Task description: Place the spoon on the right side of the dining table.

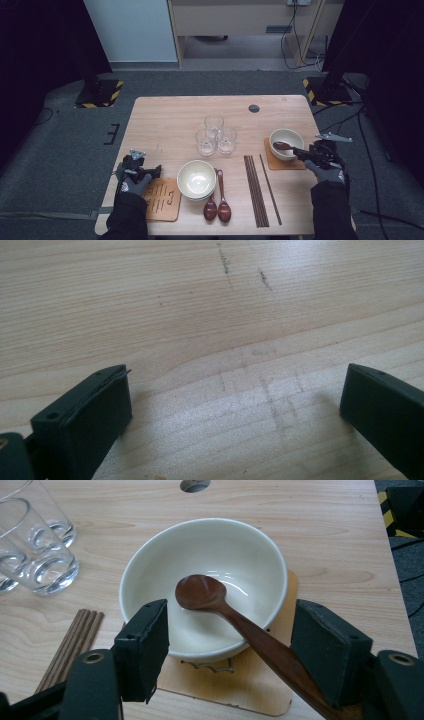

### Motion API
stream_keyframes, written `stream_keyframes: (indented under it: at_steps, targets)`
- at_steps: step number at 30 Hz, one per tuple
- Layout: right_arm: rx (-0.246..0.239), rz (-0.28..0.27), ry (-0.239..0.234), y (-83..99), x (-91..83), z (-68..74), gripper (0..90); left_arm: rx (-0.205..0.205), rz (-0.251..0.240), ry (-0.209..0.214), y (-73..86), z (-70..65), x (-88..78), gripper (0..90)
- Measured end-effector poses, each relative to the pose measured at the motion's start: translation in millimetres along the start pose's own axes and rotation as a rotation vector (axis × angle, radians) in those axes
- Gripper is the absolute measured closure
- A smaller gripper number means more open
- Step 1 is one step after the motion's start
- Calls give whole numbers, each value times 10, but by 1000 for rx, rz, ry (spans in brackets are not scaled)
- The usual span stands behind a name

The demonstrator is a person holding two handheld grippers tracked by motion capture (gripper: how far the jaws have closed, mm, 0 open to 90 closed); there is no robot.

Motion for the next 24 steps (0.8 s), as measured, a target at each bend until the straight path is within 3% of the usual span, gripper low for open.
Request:
stream_keyframes:
  at_steps: [17, 24]
  targets:
    - [-38, 5, -34, 88, -57, 105, 313, 0, 0, 0, 0, -1, 0, 0]
    - [-62, 5, -54, 119, -84, 217, 312, 0, 0, 0, 0, -3, 0, 0]
Point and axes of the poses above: each handheld gripper's, and its own axes: x roughly forward along the jaws, y roughly out of its underside, z roughly to its left, the point moved 6 cm from there along x, roughly forward along the jaws, and after that the axes turned 13 degrees about z, right-handed, at the moved point
